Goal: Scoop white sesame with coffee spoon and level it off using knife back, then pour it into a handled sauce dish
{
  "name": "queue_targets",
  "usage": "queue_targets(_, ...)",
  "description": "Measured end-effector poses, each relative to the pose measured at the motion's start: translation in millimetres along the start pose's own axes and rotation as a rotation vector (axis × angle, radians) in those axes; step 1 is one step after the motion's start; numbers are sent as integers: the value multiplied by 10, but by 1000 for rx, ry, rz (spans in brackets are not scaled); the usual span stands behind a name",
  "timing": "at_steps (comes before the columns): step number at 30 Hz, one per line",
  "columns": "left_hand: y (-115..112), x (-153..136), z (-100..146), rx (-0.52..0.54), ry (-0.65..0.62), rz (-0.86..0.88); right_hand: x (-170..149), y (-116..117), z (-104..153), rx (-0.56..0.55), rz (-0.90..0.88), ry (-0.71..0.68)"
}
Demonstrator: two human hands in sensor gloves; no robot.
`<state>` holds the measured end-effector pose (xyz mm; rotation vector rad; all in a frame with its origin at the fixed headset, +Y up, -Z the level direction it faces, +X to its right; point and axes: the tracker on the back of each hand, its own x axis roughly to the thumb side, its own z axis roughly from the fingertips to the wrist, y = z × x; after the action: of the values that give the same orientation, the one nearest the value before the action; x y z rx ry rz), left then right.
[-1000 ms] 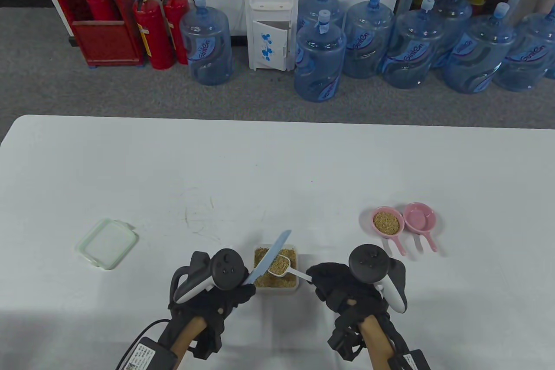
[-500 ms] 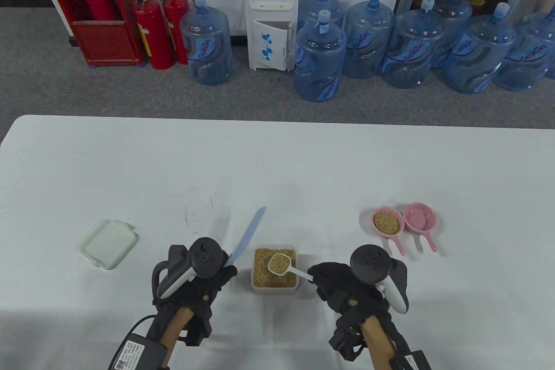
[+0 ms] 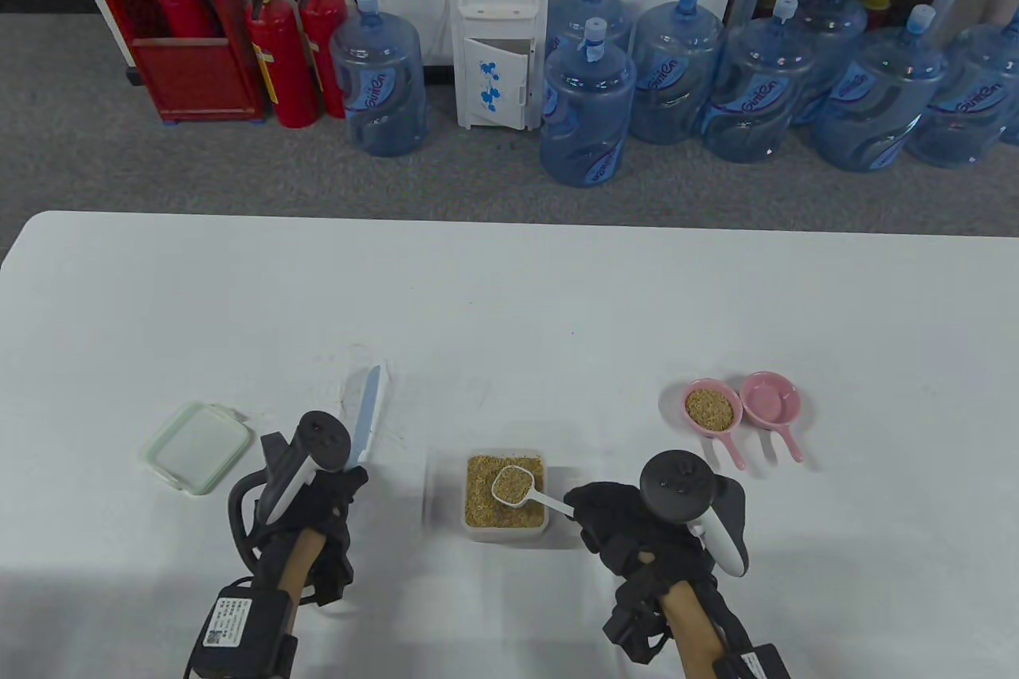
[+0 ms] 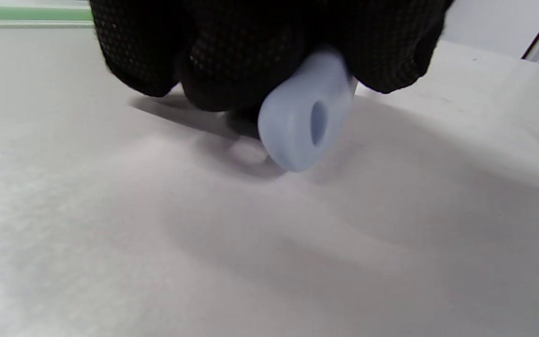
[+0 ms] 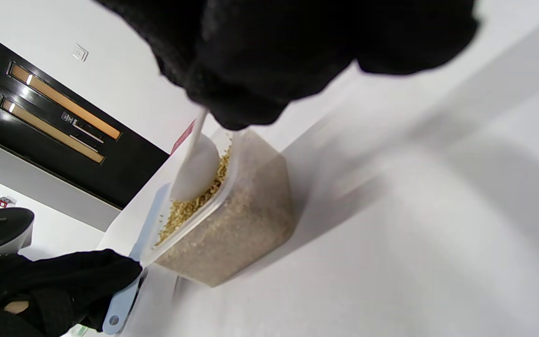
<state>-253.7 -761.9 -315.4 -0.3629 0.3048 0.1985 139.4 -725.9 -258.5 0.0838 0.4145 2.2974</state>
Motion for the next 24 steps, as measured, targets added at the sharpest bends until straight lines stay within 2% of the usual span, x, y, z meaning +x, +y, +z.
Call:
queue_targets(14, 22, 4, -4, -10, 25, -1, 10, 11, 4, 2, -1, 1)
queue_targets(19, 22, 4, 3, 51, 64, -111, 15, 12, 6, 0, 0, 1)
queue_targets(24, 17, 19, 13, 74, 72, -149, 16, 12, 9, 1, 0, 0)
